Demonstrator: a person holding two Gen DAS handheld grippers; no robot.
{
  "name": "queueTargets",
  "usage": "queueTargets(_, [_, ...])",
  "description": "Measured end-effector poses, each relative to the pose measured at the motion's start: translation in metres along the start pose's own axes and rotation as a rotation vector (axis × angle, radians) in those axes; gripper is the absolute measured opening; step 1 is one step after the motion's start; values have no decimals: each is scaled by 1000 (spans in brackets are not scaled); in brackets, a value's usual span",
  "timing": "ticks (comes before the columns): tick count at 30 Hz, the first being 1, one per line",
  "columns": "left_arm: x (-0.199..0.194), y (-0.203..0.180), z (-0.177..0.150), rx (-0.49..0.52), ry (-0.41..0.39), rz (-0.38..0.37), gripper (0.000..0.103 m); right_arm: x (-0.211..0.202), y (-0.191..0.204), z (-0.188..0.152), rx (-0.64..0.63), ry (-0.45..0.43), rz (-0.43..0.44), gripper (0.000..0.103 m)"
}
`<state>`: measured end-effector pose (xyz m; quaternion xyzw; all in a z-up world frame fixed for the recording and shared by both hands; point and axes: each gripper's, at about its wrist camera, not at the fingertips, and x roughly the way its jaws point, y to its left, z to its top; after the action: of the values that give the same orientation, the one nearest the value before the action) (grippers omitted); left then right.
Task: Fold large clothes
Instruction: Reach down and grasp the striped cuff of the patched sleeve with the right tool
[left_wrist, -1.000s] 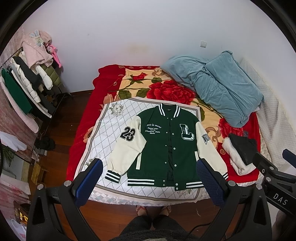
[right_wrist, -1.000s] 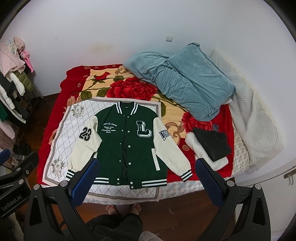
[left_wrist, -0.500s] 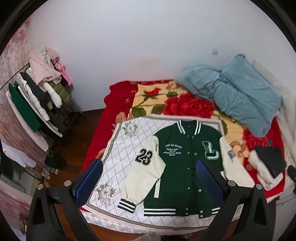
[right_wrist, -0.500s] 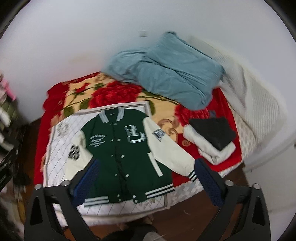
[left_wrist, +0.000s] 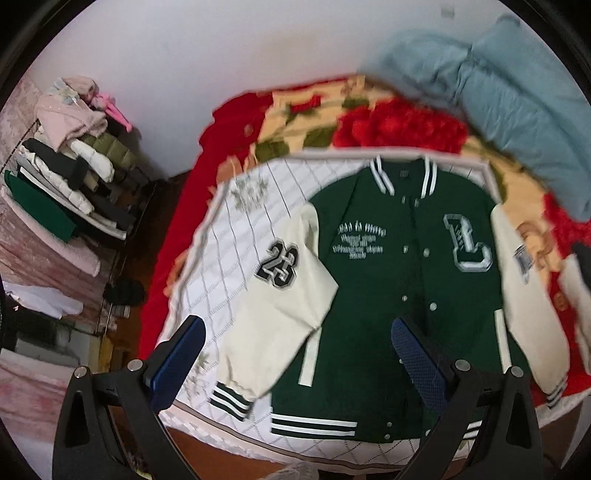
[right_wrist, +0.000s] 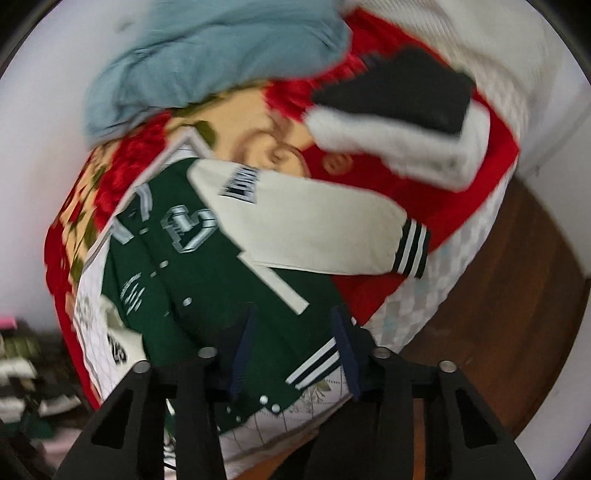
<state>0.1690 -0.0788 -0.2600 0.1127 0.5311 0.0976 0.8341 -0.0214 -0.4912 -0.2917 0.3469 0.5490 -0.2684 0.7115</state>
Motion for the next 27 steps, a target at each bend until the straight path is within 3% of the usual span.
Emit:
queueTargets(4, [52, -50, 1, 32, 78, 3, 103, 71, -52, 23, 120, 37, 42, 44])
queueTargets(6, [71, -74, -1, 57, 102, 4, 103, 103, -80, 27, 200, 62, 75, 54])
queueTargets(13, [134, -134, -13, 85, 199, -34, 103, 200, -160, 10, 501, 159, 183, 61])
queueTargets(19, [171, -168, -24, 135, 225, -63, 103, 253, -183, 3, 702, 91, 305, 62])
queueTargets(20, [176, -171, -25, 141, 227, -66, 103, 256, -183, 4, 737, 58, 323, 61])
queueTargets(22, [182, -177, -24, 142, 222, -73, 103, 247, -181, 10, 760, -33, 283, 29])
queueTargets(24, [186, -183, -21, 144, 214, -79, 103, 233, -175, 20, 743, -116, 250, 27])
queueTargets(27, [190, -188, -18, 141, 201, -97, 103, 230, -166, 37, 687, -152, 224, 28])
